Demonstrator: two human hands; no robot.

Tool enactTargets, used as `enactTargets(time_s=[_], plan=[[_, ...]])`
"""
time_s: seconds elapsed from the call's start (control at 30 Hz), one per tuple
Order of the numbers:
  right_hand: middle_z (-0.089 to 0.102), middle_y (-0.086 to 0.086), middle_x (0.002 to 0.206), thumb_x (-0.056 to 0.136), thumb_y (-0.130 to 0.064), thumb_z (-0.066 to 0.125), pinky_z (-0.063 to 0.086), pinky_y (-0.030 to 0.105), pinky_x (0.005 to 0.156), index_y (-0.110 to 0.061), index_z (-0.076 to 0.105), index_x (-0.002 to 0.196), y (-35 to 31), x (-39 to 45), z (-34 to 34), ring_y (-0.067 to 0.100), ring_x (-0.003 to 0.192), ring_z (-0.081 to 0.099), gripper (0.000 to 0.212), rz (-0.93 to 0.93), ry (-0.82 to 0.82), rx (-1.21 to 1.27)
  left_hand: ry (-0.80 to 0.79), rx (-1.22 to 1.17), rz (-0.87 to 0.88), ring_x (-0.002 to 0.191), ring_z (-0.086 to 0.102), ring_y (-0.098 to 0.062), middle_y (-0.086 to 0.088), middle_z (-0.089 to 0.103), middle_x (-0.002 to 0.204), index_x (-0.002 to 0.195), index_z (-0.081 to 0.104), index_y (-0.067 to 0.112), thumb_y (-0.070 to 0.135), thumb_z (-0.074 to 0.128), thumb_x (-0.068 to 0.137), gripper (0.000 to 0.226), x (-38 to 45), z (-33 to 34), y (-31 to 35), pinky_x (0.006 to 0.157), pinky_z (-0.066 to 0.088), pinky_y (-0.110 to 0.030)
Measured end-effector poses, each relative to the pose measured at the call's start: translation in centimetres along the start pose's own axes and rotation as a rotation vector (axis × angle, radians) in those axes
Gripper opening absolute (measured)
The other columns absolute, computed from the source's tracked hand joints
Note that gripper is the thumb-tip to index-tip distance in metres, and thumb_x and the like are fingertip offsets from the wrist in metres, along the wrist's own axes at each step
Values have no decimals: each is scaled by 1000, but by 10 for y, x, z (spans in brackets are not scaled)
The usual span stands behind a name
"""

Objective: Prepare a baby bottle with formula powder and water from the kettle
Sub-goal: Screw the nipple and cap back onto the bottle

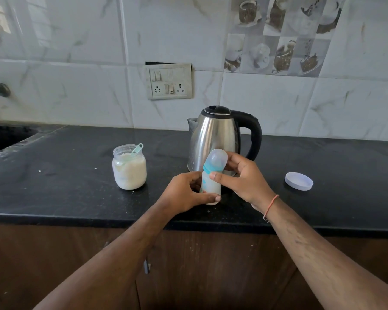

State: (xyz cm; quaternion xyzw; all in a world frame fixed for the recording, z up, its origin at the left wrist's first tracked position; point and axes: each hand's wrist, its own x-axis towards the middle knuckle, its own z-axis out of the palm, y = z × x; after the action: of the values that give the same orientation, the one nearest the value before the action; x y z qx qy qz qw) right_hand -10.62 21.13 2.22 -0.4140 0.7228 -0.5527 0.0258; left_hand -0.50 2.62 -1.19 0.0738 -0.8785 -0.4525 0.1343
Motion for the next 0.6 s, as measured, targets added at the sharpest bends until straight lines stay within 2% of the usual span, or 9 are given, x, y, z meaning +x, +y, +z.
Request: enactTargets(time_s=[0.17, 0.27, 0.37, 0.5, 0.6], plan=[[70, -18, 138, 97, -25, 80, 57, 24, 104, -32, 58, 148, -4, 4, -8, 1, 129, 65, 56, -17, -117, -38, -7, 16, 12, 113, 71, -2, 16, 76, 125, 138, 68, 33, 49, 94, 77, 68, -1, -1, 1, 105, 61, -37], [66, -26, 134, 99, -25, 78, 58, 20, 100, -39, 55, 147, -10, 10, -15, -3, 126, 64, 54, -28, -189, -134, -11, 34, 11, 113, 71, -3, 16, 75, 125, 138, 68, 33, 50, 93, 78, 68, 0, -1, 1, 106, 60, -37], [64, -25, 137, 100, -28, 78, 56, 21, 101, -41, 53, 149, -12, 14, -18, 3, 128, 63, 57, -41, -232, -188, -16, 34, 2, 114, 71, -4, 16, 75, 126, 139, 67, 33, 49, 93, 78, 67, 0, -1, 1, 107, 60, -38], [66, -20, 139, 96, -32, 81, 58, 31, 106, -35, 54, 154, -11, 15, -18, 6, 129, 63, 64, -44, -196, -209, -16, 27, 13, 113, 71, -3, 16, 76, 124, 138, 68, 33, 48, 93, 79, 66, -1, -1, 1, 106, 60, -37], [68, -20, 135, 91, -34, 87, 60, 28, 101, -42, 51, 155, -8, 10, -14, 4, 126, 65, 74, -62, -124, -184, -10, 25, 15, 111, 71, -2, 17, 76, 121, 136, 69, 33, 48, 93, 78, 65, 0, -1, 0, 105, 61, -36]])
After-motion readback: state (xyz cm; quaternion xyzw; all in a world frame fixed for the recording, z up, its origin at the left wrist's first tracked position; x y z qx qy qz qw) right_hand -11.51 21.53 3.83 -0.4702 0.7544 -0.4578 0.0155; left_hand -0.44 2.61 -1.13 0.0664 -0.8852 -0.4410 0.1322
